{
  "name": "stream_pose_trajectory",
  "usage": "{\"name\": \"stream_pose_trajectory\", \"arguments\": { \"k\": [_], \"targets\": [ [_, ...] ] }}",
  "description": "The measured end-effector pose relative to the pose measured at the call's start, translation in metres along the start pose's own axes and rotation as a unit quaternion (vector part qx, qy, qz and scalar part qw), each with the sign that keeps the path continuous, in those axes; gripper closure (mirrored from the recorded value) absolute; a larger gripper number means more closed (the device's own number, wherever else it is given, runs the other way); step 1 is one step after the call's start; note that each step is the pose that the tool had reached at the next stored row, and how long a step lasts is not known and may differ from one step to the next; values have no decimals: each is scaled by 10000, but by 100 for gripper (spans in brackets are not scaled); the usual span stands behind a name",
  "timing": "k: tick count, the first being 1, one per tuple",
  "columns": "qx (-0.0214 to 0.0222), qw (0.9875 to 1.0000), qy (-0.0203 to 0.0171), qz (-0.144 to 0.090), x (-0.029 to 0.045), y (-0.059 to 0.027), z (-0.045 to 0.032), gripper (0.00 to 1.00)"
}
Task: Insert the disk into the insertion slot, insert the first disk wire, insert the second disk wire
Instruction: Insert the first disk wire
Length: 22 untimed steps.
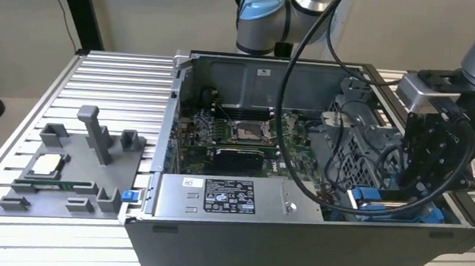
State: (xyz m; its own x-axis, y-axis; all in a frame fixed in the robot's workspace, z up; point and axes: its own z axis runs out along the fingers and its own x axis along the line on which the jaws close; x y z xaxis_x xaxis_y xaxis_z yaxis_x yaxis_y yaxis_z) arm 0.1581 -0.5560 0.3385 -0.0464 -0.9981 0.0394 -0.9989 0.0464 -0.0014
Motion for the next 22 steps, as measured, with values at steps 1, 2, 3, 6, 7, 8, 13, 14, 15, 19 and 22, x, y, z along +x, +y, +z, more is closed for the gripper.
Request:
{"name": "stream_pose_trajectory", "arguments": {
  "k": [1, 2, 3, 6, 7, 8, 13, 14, 15, 19, 22],
  "targets": [
    [0, 10000, 1, 0, 2, 0, -35, 100],
    [0, 10000, 2, 0, 3, 0, -70, 100],
    [0, 10000, 1, 0, 4, 0, -101, 100],
    [0, 10000, 1, 0, 7, 0, -189, 100],
    [0, 10000, 2, 0, 9, 0, -214, 100],
    [0, 10000, 1, 0, 9, 0, -238, 100],
    [0, 10000, 1, 0, 15, 0, -382, 100],
    [0, 10000, 0, 0, 16, 0, -406, 100],
    [0, 10000, 2, 0, 17, -1, -428, 100],
    [0, 10000, 0, 0, 18, -1, -444, 100],
    [0, 10000, 1, 0, 17, -1, -445, 100]
  ]
}}
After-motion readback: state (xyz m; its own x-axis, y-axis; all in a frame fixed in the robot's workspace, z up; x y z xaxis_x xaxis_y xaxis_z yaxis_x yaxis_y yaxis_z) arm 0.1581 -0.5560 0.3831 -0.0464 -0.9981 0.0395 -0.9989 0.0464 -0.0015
